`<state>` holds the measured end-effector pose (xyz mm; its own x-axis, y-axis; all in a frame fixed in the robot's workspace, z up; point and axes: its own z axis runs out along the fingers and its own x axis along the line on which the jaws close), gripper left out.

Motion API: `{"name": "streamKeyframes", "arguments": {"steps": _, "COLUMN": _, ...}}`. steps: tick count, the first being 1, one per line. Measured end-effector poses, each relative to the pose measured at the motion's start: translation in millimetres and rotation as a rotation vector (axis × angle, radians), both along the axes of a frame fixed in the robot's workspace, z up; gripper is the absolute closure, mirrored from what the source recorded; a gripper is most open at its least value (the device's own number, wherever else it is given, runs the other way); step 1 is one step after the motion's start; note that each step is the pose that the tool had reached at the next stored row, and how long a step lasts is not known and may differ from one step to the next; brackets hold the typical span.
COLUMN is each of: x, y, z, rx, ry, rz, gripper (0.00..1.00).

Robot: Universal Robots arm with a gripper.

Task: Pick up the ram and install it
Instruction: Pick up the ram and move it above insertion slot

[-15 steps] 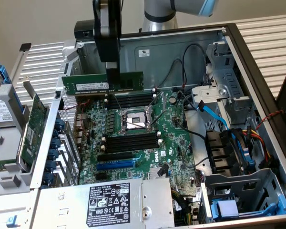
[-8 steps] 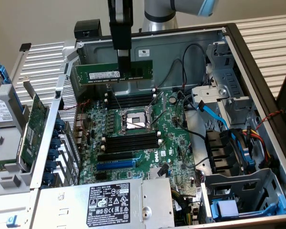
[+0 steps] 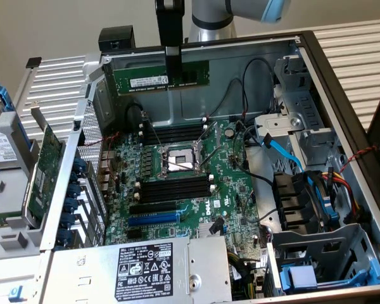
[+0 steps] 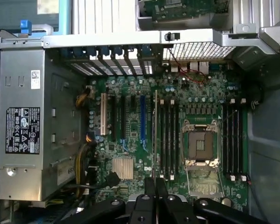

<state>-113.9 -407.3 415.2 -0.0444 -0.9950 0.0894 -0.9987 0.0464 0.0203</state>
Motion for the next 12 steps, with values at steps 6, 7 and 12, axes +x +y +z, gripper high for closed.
{"name": "streamKeyframes", "arguments": {"steps": 6, "x": -0.2, "y": 3.1, "z": -0.9, "rx": 0.0025, "ry": -0.0069, "rz": 0.0, "gripper": 0.87}}
{"name": "streamKeyframes", "arguments": {"steps": 7, "x": -0.2, "y": 3.1, "z": -1.0, "rx": 0.0041, "ry": -0.0069, "rz": 0.0, "gripper": 0.87}}
{"name": "streamKeyframes", "arguments": {"steps": 12, "x": -0.2, "y": 3.7, "z": -2.6, "rx": 0.0384, "ry": -0.0059, "rz": 0.0, "gripper": 0.87}}
